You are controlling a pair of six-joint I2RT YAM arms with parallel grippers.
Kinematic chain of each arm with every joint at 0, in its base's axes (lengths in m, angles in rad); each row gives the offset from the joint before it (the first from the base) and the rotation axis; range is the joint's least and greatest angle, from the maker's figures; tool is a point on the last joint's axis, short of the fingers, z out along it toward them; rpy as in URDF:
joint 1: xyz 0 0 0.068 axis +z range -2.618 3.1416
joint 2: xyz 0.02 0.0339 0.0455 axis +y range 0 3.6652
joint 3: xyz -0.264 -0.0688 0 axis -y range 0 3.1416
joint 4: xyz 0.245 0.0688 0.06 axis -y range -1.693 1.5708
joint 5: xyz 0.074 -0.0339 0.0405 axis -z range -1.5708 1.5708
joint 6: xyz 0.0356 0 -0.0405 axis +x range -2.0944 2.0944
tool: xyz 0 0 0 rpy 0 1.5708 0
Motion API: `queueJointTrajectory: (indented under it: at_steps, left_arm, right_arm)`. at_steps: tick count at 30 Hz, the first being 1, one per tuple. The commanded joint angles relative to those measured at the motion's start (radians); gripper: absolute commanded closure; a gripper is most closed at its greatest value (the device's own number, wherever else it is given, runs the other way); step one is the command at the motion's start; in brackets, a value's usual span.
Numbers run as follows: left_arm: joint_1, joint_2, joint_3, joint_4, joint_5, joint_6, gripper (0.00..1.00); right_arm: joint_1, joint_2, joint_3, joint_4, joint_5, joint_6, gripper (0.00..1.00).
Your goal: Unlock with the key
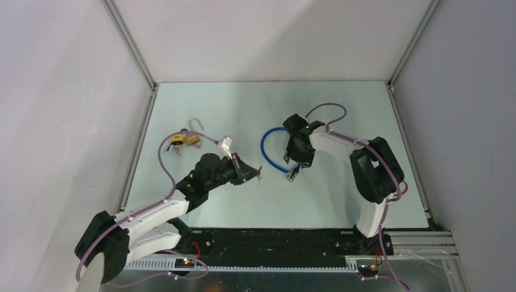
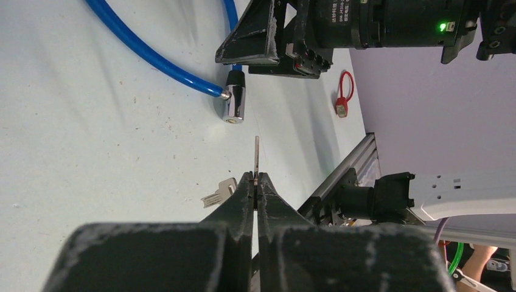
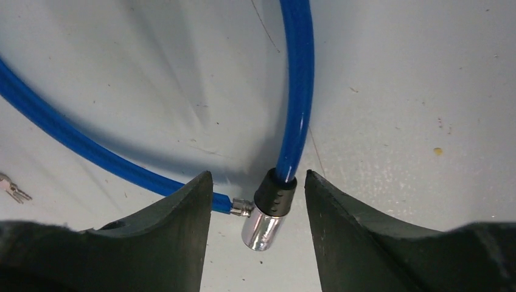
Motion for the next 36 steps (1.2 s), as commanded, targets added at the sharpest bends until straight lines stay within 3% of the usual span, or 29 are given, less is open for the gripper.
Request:
queueJointTrajectory:
  at_steps: [1, 8, 12, 17, 18, 28, 36]
  left_arm:
    - [0.018, 0.016, -0.004, 0.033, 0.013, -0.005, 1.00]
    - [0.033, 0.020, -0.003, 0.033, 0.039, 0.006, 1.00]
    - [0.038, 0.025, 0.004, 0.033, 0.051, 0.012, 1.00]
    - [0.037, 0.055, 0.026, 0.033, 0.084, 0.026, 1.00]
    - [0.037, 0.070, 0.036, 0.034, 0.090, 0.029, 1.00]
    - [0.026, 0.206, 0.096, 0.125, 0.175, 0.002, 1.00]
    - [-0.014, 0.316, 0.149, 0.199, 0.228, -0.014, 1.00]
  right_arm:
    - [0.017, 0.058, 0.080, -0.100, 0.036, 0.070, 0.41]
    - [0.038, 0.120, 0.089, -0.153, 0.035, 0.130, 0.46]
    - [0.038, 0.146, 0.088, -0.155, 0.008, 0.160, 0.56]
    - [0.013, 0.106, 0.084, -0.114, -0.072, 0.181, 0.96]
    - [0.009, 0.072, 0.081, -0.097, -0.079, 0.190, 0.99]
    - [-0.059, -0.188, -0.017, 0.064, -0.198, 0.264, 1.00]
    - [-0.067, -0.265, -0.079, 0.169, -0.296, 0.317, 1.00]
